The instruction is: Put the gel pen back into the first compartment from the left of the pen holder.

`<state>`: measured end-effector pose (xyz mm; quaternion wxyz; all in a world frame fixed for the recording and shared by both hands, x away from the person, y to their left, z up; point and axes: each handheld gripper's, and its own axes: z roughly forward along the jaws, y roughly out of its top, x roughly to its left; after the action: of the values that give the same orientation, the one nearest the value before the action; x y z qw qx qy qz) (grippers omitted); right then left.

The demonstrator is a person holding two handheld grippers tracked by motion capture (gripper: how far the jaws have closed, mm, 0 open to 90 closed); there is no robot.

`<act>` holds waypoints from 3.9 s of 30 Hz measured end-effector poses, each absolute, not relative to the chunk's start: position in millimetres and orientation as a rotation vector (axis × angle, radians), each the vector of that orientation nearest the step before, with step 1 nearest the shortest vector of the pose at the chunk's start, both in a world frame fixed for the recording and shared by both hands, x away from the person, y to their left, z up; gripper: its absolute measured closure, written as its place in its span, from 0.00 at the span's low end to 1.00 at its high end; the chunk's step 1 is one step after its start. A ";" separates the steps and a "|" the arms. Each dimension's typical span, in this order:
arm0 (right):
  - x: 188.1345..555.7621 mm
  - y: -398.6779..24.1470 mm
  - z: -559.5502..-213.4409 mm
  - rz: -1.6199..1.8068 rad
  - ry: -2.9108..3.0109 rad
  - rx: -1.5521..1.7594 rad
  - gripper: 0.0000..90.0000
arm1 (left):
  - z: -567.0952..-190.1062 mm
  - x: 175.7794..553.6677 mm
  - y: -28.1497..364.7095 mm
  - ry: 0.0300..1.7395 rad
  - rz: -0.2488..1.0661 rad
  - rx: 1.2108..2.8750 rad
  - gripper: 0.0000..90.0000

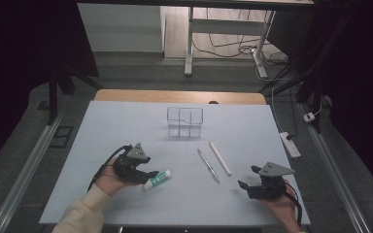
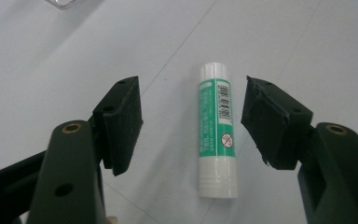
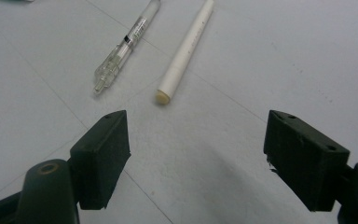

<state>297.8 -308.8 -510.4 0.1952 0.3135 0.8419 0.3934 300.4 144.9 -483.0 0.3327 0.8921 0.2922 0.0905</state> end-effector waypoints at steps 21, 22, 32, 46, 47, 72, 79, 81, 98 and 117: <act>297.0 -310.0 -510.2 1.107 2.358 0.880 0.24 | -491.9 303.2 127.7 0.730 0.197 2.389 0.42; 297.0 -309.8 -510.2 1.107 2.357 0.881 0.24 | -491.9 302.9 127.5 0.729 0.197 2.391 0.42; 299.5 -304.7 -507.1 1.119 2.360 0.882 0.25 | -492.8 299.9 123.7 0.711 0.186 2.408 0.41; 323.2 -257.0 -487.4 1.106 2.430 0.838 0.30 | -493.8 275.3 144.9 0.792 0.214 2.325 0.39; 326.2 -253.4 -486.9 1.107 2.436 0.838 0.30 | -493.8 273.1 146.8 0.798 0.222 2.316 0.39; 358.0 -210.1 -481.6 1.054 2.506 0.850 0.35 | -499.2 239.1 184.1 0.904 0.300 2.221 0.35; 366.5 -197.7 -482.5 1.034 2.535 0.858 0.36 | -500.3 236.0 192.2 0.931 0.307 2.209 0.34; 369.5 -192.7 -482.7 1.025 2.543 0.863 0.36 | -500.3 235.7 194.2 0.938 0.305 2.203 0.34; 393.6 -157.9 -486.9 0.937 2.588 0.901 0.39 | -501.1 238.4 200.7 0.949 0.309 2.187 0.33; 402.5 -153.3 -501.5 0.829 2.622 0.933 0.53 | -504.9 240.9 200.5 0.951 0.312 2.203 0.33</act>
<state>402.5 -153.3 -501.5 0.1188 0.3190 0.8966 0.2833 240.9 200.5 -504.9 0.3531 0.8517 0.3678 0.1207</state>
